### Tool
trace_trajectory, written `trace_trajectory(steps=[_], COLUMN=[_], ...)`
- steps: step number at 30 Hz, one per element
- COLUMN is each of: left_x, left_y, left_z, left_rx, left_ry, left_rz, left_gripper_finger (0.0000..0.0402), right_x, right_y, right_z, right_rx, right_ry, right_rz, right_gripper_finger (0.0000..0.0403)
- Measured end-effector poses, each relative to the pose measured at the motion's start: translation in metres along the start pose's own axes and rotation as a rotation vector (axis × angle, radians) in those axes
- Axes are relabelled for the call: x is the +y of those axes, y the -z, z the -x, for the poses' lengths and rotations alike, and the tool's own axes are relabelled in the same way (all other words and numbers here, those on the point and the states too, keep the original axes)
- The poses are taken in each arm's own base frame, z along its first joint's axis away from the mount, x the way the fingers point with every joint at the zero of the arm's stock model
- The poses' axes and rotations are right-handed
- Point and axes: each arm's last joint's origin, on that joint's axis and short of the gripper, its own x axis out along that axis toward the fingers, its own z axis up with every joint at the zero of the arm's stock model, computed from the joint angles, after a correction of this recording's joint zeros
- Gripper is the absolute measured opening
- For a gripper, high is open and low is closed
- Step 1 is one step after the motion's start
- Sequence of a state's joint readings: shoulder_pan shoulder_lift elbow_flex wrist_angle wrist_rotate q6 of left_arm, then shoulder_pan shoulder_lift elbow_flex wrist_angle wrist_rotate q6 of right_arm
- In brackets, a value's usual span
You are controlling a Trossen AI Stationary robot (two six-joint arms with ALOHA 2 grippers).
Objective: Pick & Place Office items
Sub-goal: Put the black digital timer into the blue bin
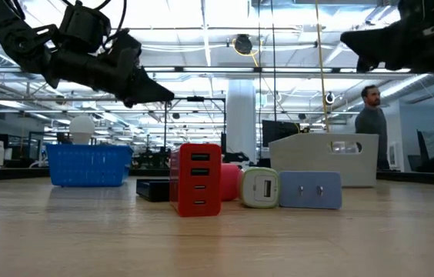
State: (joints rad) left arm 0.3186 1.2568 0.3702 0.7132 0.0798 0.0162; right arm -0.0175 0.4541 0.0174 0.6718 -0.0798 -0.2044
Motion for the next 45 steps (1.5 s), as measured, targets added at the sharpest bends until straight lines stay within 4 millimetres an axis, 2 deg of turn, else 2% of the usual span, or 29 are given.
trace_trajectory(steps=[4,11,17,21,28,33,38,45], left_x=[0.001,-0.004,-0.023,-0.043,-0.078,-0.101,-0.117,-0.145], left_y=[0.001,0.005,0.005,-0.011,-0.053,-0.065,-0.06,-0.027], left_z=[0.0,0.0,-0.001,-0.008,-0.015,-0.009,-0.006,-0.021], left_rx=[0.009,0.053,0.064,0.089,0.28,0.334,0.358,0.511], left_ry=[-0.029,-0.01,0.07,0.104,0.151,0.181,0.149,0.052], left_rz=[0.077,0.141,0.113,0.06,0.011,0.017,0.135,0.184], left_gripper_finger=[0.0031,0.0031,0.002,0.0004,0.0006,0.0002,0.0014,0.0038], right_x=[-0.007,-0.012,-0.012,-0.012,-0.013,-0.013,-0.013,-0.013], right_y=[-0.002,0.01,0.011,0.012,0.01,0.01,0.008,0.005], right_z=[0.0,-0.001,-0.002,-0.002,-0.003,-0.003,-0.003,-0.003], right_rx=[-0.014,0.102,0.109,0.113,0.091,0.087,0.068,0.042], right_ry=[0.052,0.063,0.07,0.072,0.077,0.078,0.08,0.083], right_rz=[0.03,-0.03,-0.079,-0.095,-0.096,-0.105,-0.106,-0.12], right_gripper_finger=[0.0001,0.0,0.0,0.0,0.0,0.0,0.0,0.0])
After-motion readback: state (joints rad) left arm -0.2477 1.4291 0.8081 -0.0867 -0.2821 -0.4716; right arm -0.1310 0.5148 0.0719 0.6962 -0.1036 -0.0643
